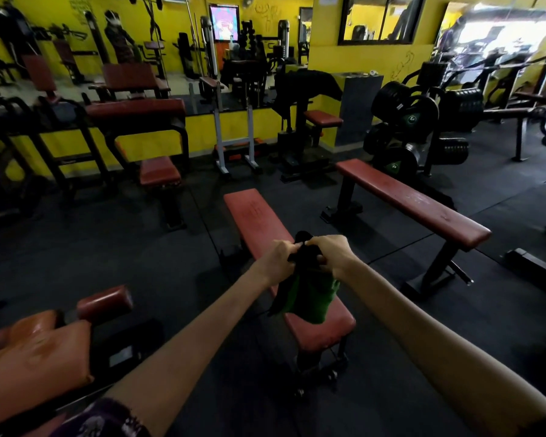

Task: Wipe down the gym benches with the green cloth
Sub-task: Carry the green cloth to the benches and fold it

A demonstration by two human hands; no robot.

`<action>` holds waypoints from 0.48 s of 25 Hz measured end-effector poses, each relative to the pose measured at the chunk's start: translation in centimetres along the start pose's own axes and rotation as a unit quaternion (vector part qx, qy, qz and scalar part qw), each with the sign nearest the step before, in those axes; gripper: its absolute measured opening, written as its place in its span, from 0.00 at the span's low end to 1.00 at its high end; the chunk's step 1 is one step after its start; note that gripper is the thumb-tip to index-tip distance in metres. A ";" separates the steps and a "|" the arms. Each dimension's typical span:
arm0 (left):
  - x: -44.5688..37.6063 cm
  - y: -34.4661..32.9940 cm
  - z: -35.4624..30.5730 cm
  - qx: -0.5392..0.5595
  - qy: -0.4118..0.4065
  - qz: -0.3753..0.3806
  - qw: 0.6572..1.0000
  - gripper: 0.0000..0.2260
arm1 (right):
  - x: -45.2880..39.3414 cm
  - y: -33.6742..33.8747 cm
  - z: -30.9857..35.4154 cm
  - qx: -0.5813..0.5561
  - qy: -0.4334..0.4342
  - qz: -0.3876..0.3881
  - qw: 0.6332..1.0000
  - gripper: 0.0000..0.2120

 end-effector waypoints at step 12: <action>-0.4 4.1 1.1 -0.059 -0.048 -0.030 0.997 0.12 | -0.3 5.6 1.0 0.522 0.164 0.047 0.835 0.07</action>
Point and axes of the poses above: each hand's wrist, its own x-axis away from the middle knuckle, its own y-axis out of the back of the hand, z = x × y, the point moved 3 cm from there along -x, towards the middle knuckle, and after that the axes turned 13 degrees about x, right-handed, at the moved point
